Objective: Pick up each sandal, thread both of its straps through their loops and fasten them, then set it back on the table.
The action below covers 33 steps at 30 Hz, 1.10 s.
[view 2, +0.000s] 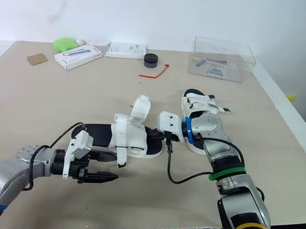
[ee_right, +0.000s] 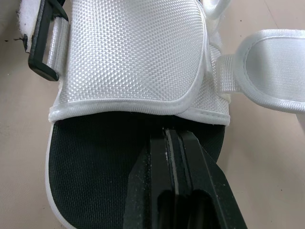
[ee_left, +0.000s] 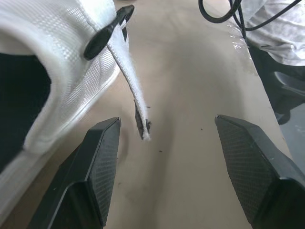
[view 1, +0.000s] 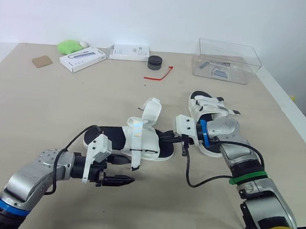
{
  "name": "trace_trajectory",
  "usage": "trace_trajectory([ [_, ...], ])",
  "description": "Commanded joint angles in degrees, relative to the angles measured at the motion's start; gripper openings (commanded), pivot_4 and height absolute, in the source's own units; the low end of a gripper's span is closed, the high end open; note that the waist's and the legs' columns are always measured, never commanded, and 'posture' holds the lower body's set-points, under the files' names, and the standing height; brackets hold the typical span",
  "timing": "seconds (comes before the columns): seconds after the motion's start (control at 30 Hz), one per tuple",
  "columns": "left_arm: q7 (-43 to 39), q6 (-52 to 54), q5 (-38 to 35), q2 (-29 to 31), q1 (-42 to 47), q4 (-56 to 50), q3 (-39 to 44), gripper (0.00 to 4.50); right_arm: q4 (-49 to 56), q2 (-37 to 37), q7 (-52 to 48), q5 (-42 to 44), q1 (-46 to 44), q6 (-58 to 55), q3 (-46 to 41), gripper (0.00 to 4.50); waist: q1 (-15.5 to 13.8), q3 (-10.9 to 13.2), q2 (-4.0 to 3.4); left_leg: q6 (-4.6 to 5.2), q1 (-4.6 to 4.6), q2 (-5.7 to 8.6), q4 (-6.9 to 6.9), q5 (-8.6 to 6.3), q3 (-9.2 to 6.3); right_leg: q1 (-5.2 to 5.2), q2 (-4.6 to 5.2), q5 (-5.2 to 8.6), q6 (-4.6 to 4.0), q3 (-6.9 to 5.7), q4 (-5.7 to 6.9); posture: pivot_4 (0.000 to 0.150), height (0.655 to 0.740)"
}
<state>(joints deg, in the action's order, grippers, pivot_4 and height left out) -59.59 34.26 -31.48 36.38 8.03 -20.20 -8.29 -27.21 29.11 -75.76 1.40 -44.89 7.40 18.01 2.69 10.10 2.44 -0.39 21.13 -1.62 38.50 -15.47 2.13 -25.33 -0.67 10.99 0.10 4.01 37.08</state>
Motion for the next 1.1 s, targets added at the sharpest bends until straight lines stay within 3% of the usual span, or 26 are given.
trace_trajectory([
  [0.03,-0.3,-0.1,0.0,-0.6,1.7,0.4,-0.9,3.25,0.8,0.4,-0.5,-0.8,0.7,-0.2,0.5,0.00,0.0,0.0,0.00,0.00,0.00,0.00,0.00,0.00,0.00,0.00,0.00,0.00,0.00,0.00,0.00,0.150,0.7400],
  [0.07,0.0,-0.9,0.9,-0.7,2.0,1.2,-1.2,3.25,0.9,0.5,-0.5,-0.8,0.7,-0.2,0.5,0.00,0.0,0.0,0.00,0.00,0.00,0.01,0.00,0.00,0.00,0.00,0.00,0.00,0.00,0.01,0.00,0.150,0.7400],
  [0.17,0.5,-0.7,0.5,-1.8,3.1,2.9,-0.8,2.41,1.0,0.7,-0.5,-0.8,0.8,-0.2,0.4,0.00,0.0,0.0,0.00,0.00,0.00,0.00,0.00,0.00,0.00,0.00,-0.01,0.00,0.00,0.00,0.00,0.150,0.7400],
  [0.33,0.2,0.6,0.1,-2.3,4.0,4.0,-0.9,0.05,1.2,1.0,-0.5,-0.8,0.9,-0.3,0.4,0.00,0.0,0.0,0.00,0.01,0.01,0.01,0.00,0.00,0.01,0.00,0.01,0.00,0.00,0.01,0.00,0.150,0.7400],
  [0.63,-3.0,2.0,-1.6,-0.4,2.9,2.8,-1.4,0.05,0.8,0.8,-0.2,-1.0,0.4,-0.3,0.3,0.00,0.0,0.0,0.00,0.01,0.01,0.00,0.00,-0.01,0.00,0.00,0.01,0.01,0.01,0.01,0.00,0.150,0.7400],
  [0.87,-10.9,7.8,-8.4,10.1,-5.5,-7.4,-0.7,0.05,0.4,0.8,-0.2,-1.0,0.4,-0.1,0.3,0.00,0.1,0.0,0.00,0.06,-0.03,-0.06,-0.07,-0.09,-0.03,-0.03,-0.02,0.12,-0.04,0.01,0.00,0.150,0.7400],
  [1.1,-8.1,8.0,-8.9,10.5,-6.9,-8.2,0.1,0.05,-0.1,0.8,-0.2,-1.1,0.3,0.2,0.4,0.00,0.0,0.0,-0.01,0.06,-0.07,-0.07,-0.02,-0.08,0.01,0.01,0.00,0.10,-0.03,0.01,0.00,0.150,0.7400],
])
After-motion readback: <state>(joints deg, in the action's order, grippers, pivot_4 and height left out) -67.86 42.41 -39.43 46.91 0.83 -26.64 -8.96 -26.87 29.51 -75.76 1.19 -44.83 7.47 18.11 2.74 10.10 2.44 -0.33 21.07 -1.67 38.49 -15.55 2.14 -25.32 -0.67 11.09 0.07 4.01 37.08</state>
